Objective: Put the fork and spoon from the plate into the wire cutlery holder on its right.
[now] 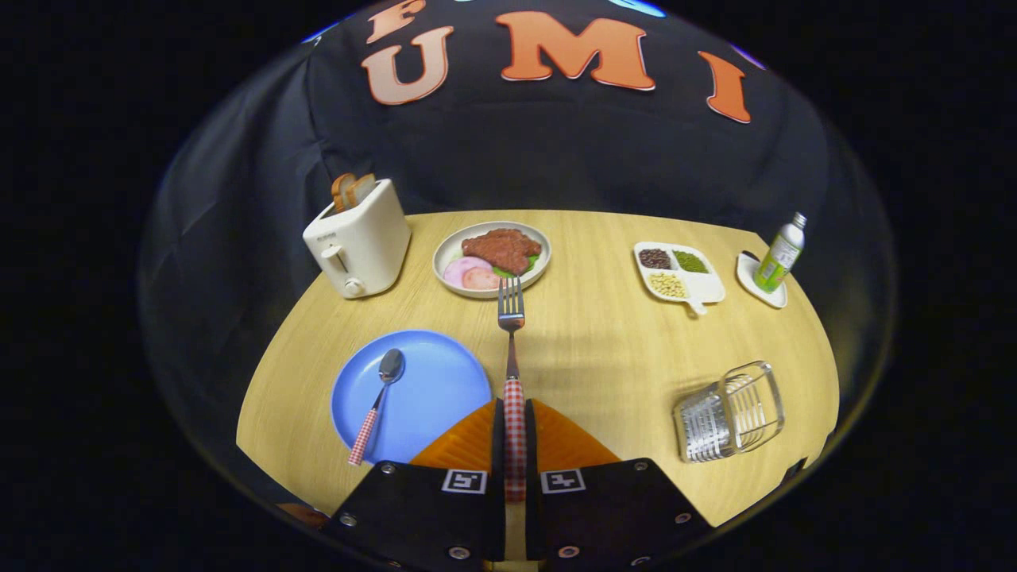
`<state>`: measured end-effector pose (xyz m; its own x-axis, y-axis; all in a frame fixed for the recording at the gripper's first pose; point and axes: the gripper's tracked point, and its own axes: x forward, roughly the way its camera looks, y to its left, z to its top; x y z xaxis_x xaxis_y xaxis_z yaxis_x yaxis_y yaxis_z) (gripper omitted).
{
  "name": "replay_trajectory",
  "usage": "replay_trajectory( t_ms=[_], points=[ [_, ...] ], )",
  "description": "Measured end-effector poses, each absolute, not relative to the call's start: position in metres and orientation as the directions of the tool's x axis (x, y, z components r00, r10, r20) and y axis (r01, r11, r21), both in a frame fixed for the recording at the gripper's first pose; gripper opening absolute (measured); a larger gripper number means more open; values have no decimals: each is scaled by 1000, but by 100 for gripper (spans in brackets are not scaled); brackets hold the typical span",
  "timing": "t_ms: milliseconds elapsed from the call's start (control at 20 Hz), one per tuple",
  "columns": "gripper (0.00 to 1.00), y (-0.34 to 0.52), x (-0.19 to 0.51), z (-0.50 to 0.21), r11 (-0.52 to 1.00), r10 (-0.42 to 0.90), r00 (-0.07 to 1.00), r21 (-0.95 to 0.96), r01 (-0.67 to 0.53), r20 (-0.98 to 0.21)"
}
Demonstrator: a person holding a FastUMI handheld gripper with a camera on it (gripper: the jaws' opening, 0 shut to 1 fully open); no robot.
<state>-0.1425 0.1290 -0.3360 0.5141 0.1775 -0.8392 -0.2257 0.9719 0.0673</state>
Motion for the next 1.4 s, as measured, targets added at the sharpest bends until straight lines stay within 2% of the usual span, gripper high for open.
replay_trajectory(
  t_ms=[200,550,800,1400],
  points=[
    [10,71,-135,-322,986,118,513,37,-165,-850],
    [11,-11,-146,-307,987,38,450,-37,-156,-892],
    [10,-48,-162,-301,981,4,359,-65,-180,-933],
    [11,-73,-195,-313,956,-39,100,-66,-286,-994]
  ],
)
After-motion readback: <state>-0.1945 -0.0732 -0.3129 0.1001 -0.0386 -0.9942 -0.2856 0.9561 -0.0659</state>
